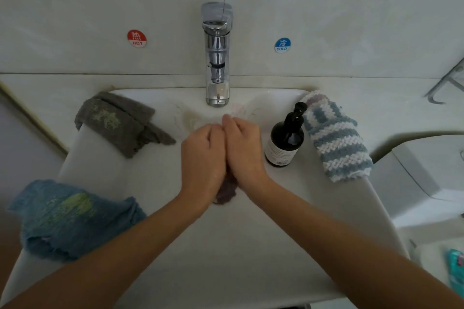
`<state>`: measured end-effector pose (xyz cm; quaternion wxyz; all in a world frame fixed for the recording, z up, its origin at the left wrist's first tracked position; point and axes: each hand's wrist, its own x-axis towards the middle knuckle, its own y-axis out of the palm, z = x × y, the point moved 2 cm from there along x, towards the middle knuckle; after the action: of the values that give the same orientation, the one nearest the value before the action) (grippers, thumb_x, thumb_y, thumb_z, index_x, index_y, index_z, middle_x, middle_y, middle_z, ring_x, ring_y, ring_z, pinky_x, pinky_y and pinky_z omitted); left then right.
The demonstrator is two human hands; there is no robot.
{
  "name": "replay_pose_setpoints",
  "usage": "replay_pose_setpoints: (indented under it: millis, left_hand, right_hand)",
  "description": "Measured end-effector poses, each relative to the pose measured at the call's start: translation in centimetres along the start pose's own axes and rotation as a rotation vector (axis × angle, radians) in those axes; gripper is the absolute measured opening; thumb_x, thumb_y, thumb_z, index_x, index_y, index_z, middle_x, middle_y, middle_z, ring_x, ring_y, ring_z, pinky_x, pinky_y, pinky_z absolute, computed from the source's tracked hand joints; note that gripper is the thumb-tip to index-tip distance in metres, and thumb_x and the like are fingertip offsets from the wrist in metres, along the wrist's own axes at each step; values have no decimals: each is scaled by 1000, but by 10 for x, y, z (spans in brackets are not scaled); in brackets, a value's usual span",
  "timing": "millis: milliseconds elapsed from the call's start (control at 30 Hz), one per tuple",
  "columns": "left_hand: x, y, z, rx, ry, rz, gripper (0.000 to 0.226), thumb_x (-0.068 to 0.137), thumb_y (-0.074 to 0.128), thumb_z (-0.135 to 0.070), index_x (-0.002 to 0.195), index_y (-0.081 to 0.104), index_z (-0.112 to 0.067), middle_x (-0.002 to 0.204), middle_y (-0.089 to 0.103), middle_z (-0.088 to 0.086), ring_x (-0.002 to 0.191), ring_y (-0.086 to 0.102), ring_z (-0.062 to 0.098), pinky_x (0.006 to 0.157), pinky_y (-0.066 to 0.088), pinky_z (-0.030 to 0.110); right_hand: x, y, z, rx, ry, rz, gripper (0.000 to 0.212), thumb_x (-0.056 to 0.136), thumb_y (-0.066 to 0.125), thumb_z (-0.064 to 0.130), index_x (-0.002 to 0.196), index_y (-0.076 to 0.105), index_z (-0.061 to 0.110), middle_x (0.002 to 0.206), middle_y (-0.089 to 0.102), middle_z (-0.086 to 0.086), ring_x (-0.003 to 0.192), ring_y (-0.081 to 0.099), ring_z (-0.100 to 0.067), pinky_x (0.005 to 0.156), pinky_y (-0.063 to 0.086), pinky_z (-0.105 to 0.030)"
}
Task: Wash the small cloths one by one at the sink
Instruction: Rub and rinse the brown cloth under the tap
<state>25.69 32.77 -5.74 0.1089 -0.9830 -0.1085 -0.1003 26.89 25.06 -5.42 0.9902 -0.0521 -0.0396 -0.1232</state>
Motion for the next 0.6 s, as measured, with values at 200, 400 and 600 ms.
replay_pose_setpoints:
  millis: [200, 400, 600]
  left_hand:
    - [24, 3, -1, -5, -14, 8, 42, 97, 46, -10, 55, 42, -13, 51, 41, 1, 50, 37, 11, 53, 36, 34]
    - [-7, 9, -8, 25, 53, 46, 40, 99, 45, -11, 60, 53, -13, 54, 51, 1, 50, 49, 7, 48, 40, 19]
    - [25, 0, 5, 41, 44, -9, 45, 99, 46, -13, 54, 41, -13, 48, 39, -4, 46, 34, 6, 49, 31, 25]
  right_hand:
    - [-19, -3, 2, 38, 18, 8, 45, 98, 47, 23, 54, 42, 15, 46, 40, 6, 45, 40, -9, 43, 33, -27]
    - [8, -2, -5, 74, 72, -82, 45, 96, 47, 20, 53, 36, 24, 53, 33, -1, 57, 32, -19, 55, 31, -39]
    - [-23, -3, 4, 66, 32, 36, 46, 98, 49, 13, 53, 39, 18, 44, 35, 10, 44, 34, -6, 44, 29, -23]
